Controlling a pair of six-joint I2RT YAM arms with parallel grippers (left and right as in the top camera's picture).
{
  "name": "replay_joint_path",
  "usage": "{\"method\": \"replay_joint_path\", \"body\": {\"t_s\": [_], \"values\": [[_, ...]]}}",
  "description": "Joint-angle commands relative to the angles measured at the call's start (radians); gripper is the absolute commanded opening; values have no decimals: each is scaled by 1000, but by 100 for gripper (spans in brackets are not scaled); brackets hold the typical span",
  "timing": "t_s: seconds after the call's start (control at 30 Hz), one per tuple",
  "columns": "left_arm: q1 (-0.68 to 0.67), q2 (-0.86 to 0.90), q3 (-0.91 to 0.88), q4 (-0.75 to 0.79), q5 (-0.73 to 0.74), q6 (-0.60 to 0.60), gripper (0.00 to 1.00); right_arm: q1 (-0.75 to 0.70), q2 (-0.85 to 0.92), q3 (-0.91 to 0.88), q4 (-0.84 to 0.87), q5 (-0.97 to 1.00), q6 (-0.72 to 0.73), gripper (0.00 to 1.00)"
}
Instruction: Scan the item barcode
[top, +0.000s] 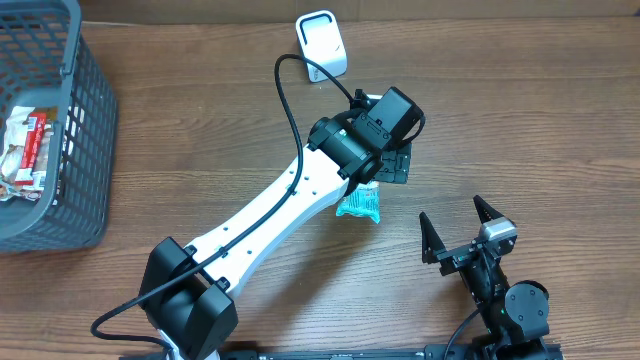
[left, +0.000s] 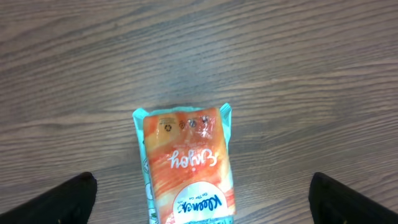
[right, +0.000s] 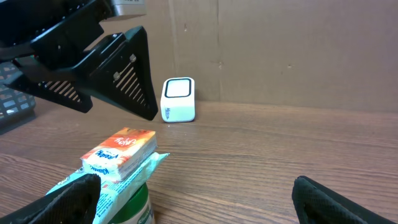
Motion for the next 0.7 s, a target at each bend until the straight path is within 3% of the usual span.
{"method": "replay_joint_path", "body": {"t_s": [0.0, 0.3, 0.67], "values": [[0, 14, 6, -9, -14, 24, 81, 3, -10, -11, 4, -1, 3, 100], [11, 26, -4, -8, 2, -32, 56, 3, -10, -11, 4, -1, 3, 100], [77, 43, -13, -39, 130, -47, 61, 3, -10, -11, 4, -1, 3, 100]]}}
